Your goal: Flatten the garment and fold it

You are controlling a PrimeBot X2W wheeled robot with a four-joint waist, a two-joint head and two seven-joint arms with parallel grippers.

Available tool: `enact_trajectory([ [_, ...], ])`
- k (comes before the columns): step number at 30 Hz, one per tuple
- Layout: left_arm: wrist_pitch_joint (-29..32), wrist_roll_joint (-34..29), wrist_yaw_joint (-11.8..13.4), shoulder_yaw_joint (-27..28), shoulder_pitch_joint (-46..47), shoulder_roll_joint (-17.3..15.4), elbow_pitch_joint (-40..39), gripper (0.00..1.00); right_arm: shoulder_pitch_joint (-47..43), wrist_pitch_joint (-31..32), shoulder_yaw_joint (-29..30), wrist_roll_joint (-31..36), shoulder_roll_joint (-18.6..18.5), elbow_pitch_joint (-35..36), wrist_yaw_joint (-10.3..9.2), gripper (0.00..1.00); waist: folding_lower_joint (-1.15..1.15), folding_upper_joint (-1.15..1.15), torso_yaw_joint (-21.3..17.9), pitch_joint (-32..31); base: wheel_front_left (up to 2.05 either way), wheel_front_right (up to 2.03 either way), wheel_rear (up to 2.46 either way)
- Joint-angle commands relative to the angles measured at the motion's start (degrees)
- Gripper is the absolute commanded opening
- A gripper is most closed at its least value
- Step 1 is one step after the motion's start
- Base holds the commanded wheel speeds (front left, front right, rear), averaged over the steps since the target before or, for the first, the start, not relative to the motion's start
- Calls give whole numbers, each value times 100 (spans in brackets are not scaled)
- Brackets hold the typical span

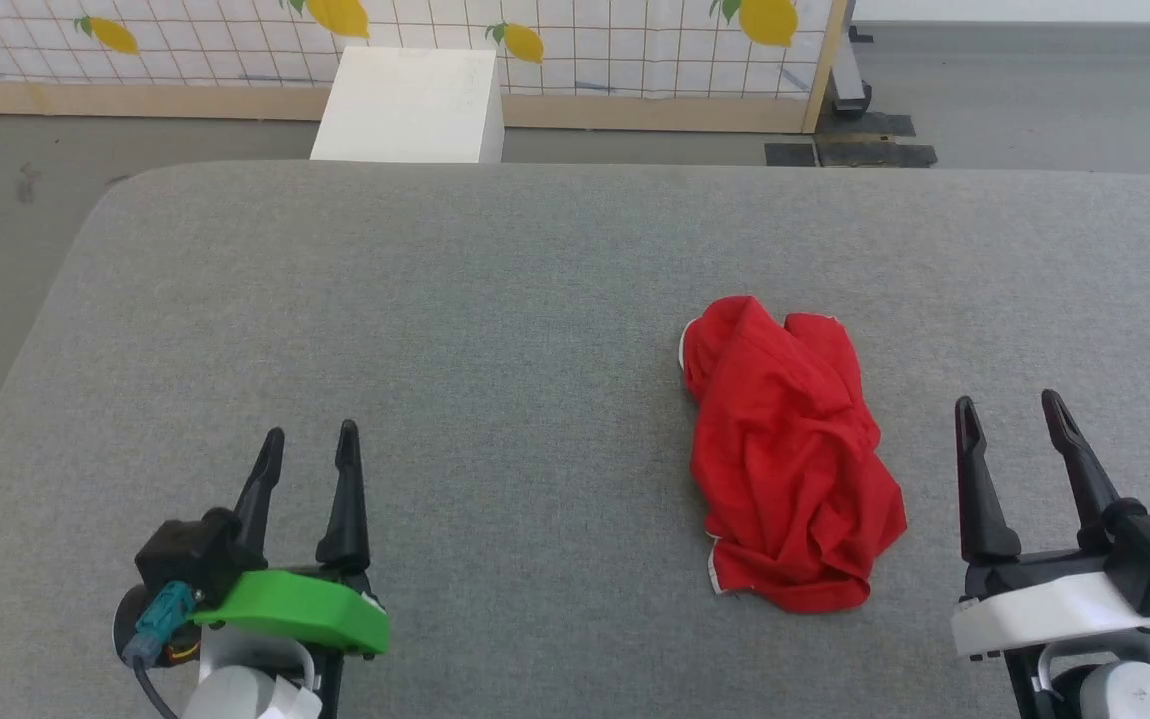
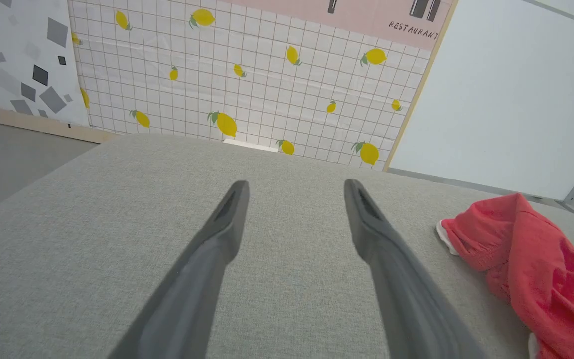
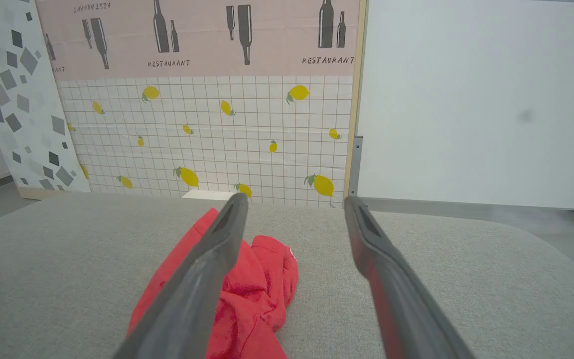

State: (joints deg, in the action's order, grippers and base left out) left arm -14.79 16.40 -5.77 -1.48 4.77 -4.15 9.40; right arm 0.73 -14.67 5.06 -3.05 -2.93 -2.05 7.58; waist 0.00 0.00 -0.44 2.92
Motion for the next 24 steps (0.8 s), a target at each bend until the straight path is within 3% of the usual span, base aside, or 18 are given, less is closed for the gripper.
enact_trajectory([
  [1, -20, -41, -39, 49, -103, 33, -42, 100, -89, -33, 4, 4, 5, -22, -9, 100, 0, 0, -12, 0, 0, 0, 0],
  [24, -20, -207, -135, 181, -151, 124, -61, 100, -97, -33, -3, -27, 5, -21, -9, 100, 0, 0, -12, 23, 0, 0, 0],
])
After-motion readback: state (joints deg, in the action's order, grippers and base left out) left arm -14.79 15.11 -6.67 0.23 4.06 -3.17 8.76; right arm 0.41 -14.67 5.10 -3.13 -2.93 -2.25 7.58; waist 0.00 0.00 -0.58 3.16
